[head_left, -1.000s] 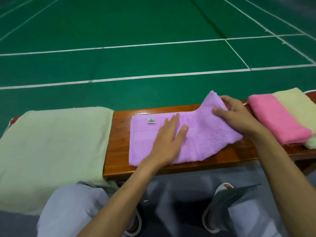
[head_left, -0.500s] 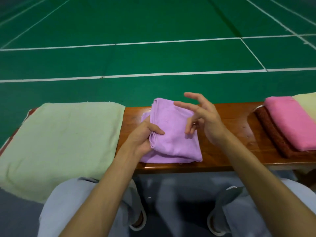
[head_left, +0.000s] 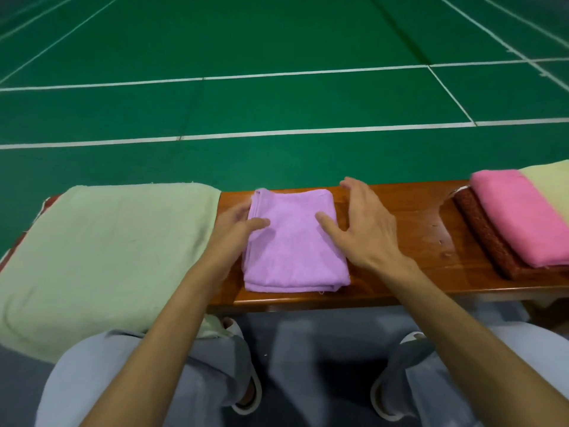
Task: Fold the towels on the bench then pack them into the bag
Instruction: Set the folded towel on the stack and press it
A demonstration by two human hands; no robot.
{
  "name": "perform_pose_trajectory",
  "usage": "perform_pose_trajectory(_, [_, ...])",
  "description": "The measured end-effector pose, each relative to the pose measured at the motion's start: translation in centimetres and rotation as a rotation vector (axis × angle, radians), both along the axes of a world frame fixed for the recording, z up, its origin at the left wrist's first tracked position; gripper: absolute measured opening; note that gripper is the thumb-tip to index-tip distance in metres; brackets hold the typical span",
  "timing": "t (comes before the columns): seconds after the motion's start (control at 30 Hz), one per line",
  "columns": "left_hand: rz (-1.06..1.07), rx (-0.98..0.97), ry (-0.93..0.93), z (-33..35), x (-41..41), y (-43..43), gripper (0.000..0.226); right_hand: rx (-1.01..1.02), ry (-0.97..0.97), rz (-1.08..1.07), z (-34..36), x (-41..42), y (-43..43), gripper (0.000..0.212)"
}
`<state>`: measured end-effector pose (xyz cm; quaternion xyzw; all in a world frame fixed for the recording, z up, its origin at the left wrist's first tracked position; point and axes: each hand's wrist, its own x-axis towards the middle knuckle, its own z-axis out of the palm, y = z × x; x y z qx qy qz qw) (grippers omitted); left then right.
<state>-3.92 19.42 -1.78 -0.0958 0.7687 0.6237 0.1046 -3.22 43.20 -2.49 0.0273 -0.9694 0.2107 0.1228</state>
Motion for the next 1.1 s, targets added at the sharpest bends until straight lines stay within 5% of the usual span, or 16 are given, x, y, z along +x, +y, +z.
perform_pose_trajectory(0.1, [0.022,-0.739,0.435,-0.3,0.0,-0.9,0.069,0.172,0.05,0.121,-1.2,-0.7,-1.9,0.088])
perform_pose_trajectory(0.23, [-0.376,-1.05,0.651,-2.2,0.1,1.5,0.067,0.295,-0.08,0.325,-3.0,-0.8,-4.4,0.076])
perform_pose_trajectory(0.33, [-0.521,-1.044,0.538,-4.7,1.1,3.4,0.072,0.352,-0.179,0.409,-4.5,-0.5,-4.5,0.079])
perform_pose_trajectory(0.67, [-0.423,-1.125,0.386,-6.1,0.7,1.4,0.091,0.335,-0.248,0.257,-4.5,-1.5,-0.2,0.08])
perform_pose_trajectory(0.97, [-0.525,-0.872,0.436,-4.6,1.9,-0.4,0.099,0.185,-0.094,0.335,-3.6,-0.8,0.4,0.075])
perform_pose_trajectory(1.1, [-0.643,-0.922,0.576,-4.4,4.2,-2.8,0.118,0.227,-0.144,0.512,-2.1,2.3,0.2,0.103])
